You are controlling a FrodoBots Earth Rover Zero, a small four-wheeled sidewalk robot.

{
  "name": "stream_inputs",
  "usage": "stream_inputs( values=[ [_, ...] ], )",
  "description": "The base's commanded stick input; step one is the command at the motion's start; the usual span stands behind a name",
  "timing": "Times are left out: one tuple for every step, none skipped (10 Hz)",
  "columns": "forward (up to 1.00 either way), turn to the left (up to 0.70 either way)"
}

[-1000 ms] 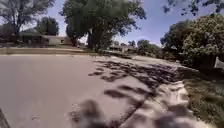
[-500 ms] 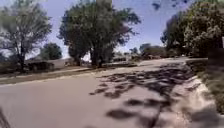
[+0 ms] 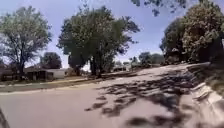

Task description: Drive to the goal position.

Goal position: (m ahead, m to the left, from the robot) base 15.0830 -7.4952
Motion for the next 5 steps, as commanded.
stream_inputs(
  values=[
    [0.7, 0.0],
    [0.7, 0.0],
    [0.7, 0.0],
    [0.7, 0.0],
    [0.7, 0.0]
  ],
)
